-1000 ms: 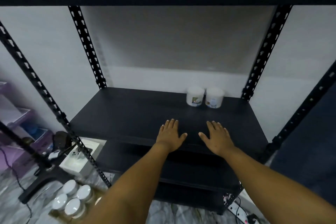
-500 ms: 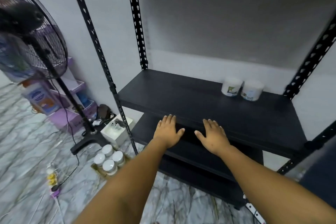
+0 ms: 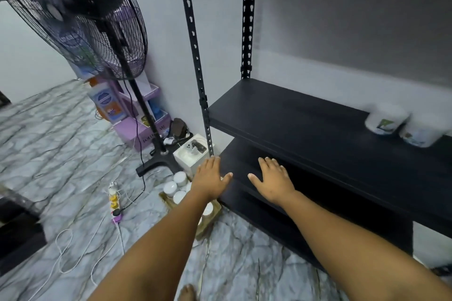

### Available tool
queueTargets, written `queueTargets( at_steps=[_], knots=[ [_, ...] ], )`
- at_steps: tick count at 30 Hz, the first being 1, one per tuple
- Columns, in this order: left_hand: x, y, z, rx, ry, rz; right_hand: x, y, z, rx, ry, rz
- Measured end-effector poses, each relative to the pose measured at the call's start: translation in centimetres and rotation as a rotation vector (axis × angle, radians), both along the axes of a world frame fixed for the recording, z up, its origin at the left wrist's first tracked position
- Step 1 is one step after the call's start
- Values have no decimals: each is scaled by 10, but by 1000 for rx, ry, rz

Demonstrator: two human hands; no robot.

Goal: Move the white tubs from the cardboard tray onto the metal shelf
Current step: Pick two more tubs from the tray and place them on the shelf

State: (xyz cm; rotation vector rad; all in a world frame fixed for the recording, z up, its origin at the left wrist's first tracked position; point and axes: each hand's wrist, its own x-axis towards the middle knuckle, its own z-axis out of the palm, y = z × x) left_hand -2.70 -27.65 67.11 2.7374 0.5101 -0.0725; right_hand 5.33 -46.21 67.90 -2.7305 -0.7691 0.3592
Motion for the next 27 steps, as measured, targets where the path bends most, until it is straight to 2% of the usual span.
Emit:
queueTargets(
  at_steps=[7, 16, 27],
  knots=[
    [-2, 98, -29, -17, 60, 30, 6, 107, -26, -35, 36, 33],
    [27, 247, -57, -53, 100, -41, 28, 246, -62, -62, 107, -43],
    [57, 320, -134, -79, 110, 11, 71, 337, -134, -31, 134, 47]
  ],
)
